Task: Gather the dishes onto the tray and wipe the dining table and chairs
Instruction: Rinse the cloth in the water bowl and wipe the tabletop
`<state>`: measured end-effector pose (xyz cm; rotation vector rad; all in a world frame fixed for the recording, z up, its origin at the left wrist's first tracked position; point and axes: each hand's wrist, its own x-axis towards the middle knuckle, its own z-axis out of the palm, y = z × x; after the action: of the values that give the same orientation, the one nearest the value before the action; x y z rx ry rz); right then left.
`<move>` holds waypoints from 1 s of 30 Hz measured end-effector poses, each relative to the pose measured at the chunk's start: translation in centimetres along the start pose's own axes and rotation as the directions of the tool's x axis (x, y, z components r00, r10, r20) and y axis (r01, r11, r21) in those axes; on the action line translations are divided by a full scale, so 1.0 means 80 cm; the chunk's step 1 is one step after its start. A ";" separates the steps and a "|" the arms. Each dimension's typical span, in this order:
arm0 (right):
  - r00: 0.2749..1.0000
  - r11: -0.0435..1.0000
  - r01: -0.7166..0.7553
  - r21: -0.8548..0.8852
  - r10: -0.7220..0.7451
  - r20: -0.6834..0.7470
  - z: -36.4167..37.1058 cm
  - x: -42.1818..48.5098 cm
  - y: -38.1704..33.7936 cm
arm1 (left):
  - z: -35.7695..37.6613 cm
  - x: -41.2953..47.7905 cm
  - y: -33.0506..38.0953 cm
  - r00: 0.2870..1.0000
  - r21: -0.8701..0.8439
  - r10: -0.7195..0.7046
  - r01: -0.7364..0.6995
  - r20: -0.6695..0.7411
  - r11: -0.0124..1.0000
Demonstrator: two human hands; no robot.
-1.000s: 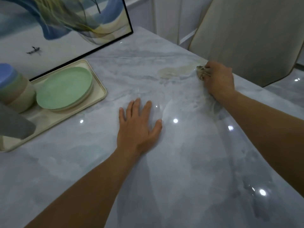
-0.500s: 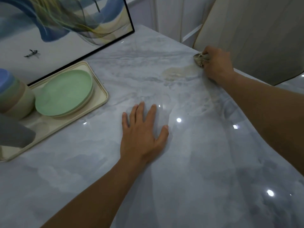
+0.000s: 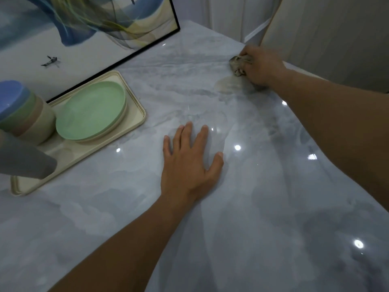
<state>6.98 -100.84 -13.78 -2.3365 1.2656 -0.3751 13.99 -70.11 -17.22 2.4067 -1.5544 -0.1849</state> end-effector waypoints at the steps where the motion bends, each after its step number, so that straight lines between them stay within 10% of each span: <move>1: 1.000 1.000 0.012 0.014 -0.012 0.014 0.003 0.001 -0.005 | 0.001 0.000 -0.001 1.000 0.003 -0.001 0.001 0.001 1.000; 30: 0.989 0.985 0.147 -0.091 -0.149 -0.021 -0.012 -0.163 0.025 | 0.005 0.001 -0.002 0.999 0.002 -0.040 0.040 -0.021 0.999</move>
<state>-1.93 -91.09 -14.26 -2.5173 1.1461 -0.4077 14.08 -70.13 -17.63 2.4346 -1.4994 -0.1647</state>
